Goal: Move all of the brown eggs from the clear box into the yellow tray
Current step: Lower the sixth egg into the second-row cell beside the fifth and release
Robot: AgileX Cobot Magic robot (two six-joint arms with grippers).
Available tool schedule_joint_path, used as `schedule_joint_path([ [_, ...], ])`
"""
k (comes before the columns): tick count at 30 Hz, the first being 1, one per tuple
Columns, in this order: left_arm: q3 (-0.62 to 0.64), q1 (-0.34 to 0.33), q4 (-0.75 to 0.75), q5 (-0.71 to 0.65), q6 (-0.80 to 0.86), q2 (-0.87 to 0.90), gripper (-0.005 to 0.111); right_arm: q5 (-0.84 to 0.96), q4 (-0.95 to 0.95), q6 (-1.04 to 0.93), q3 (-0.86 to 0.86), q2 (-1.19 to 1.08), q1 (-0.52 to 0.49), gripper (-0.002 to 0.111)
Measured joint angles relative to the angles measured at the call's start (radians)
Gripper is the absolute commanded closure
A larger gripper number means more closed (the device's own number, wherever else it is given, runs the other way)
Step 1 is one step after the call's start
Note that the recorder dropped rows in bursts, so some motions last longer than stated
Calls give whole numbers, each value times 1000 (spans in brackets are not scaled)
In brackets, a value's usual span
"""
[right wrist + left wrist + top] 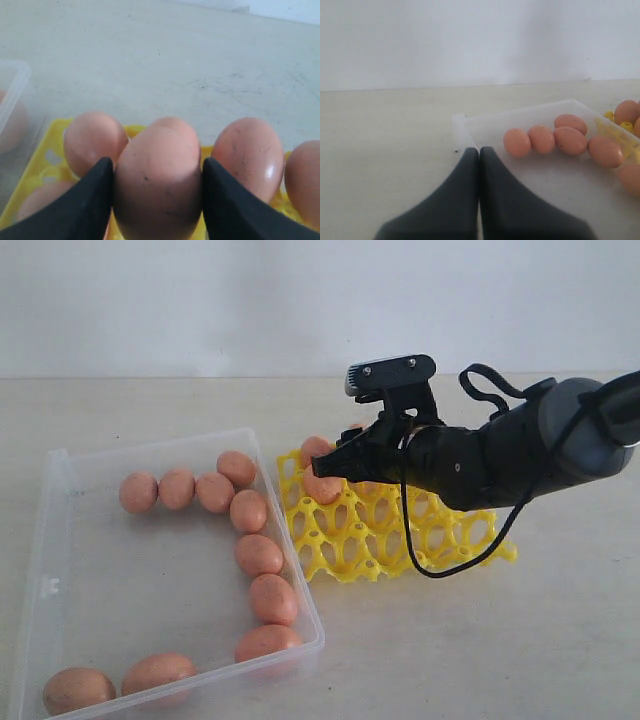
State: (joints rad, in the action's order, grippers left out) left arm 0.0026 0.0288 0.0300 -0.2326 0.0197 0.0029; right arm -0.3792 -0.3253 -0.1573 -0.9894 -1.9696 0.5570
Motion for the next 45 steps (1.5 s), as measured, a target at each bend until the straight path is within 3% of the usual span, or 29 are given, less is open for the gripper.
schedule_joint_path([
  [7,0,0,0,0,0,0,111,-227,9,56,108,0,0,109],
  [15,0,0,0,0,0,0,111,-336,82,137,139,-1,0,109],
  [45,0,0,0,0,0,0,111,-355,168,248,139,-44,0,109],
])
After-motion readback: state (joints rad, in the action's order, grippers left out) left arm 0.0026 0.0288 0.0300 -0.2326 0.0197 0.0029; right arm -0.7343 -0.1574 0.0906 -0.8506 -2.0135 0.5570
